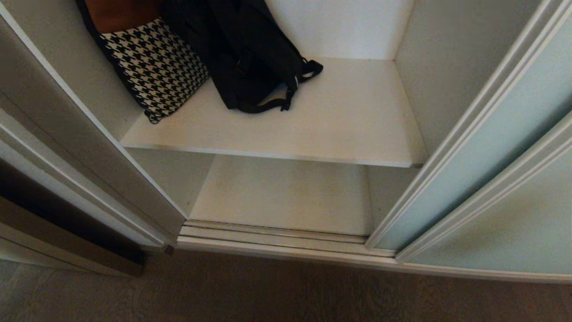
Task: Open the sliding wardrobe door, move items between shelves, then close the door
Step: Place the bag on the lower shelf
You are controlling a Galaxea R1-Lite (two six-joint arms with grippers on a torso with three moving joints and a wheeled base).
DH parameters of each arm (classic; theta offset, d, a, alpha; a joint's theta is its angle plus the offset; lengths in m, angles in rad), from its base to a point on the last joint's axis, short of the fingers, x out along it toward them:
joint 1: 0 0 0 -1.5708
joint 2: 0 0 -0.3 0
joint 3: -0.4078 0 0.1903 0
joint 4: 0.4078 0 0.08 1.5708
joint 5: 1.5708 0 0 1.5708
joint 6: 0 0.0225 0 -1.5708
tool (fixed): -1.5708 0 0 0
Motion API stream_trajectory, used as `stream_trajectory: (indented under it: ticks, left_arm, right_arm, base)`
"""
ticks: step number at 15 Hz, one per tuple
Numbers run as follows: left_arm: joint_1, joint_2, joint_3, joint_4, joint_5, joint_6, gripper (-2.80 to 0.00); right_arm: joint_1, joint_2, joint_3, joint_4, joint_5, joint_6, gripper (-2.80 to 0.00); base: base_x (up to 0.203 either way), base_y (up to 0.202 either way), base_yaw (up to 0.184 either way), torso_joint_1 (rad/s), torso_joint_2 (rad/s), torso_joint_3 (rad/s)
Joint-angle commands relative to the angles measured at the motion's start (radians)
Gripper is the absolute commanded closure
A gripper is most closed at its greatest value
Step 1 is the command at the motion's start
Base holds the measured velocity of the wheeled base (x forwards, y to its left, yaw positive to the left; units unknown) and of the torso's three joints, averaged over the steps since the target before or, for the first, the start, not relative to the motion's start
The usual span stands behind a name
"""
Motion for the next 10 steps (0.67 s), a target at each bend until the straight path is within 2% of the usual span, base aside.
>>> stream_trajectory:
  ticks: [1,4,6,7,10]
  left_arm:
    - [-0.007,0.343,-0.141,-0.101,0.027,-0.010,0.00]
    - [-0.015,0.644,-0.346,-0.260,0.071,-0.025,0.00]
    - [-0.028,0.792,-0.455,-0.319,0.084,-0.033,0.00]
    - [-0.036,0.841,-0.508,-0.342,0.089,-0.038,-2.80]
    - [-0.082,0.977,-0.582,-0.359,0.094,-0.056,-2.80]
  right_arm:
    - [0.000,-0.002,0.002,0.000,0.000,0.000,0.00]
    - [0.000,-0.002,0.002,0.000,0.000,0.000,0.00]
    - [0.000,-0.002,0.002,0.000,0.000,0.000,0.00]
    - [0.000,-0.002,0.002,0.000,0.000,0.000,0.00]
    - [0.000,-0.002,0.002,0.000,0.000,0.000,0.00]
  base:
    - [0.000,0.000,0.000,0.000,0.00,0.000]
    - [0.000,0.000,0.000,0.000,0.00,0.000]
    - [0.000,0.000,0.000,0.000,0.00,0.000]
    - [0.000,0.000,0.000,0.000,0.00,0.000]
    - [0.000,0.000,0.000,0.000,0.00,0.000]
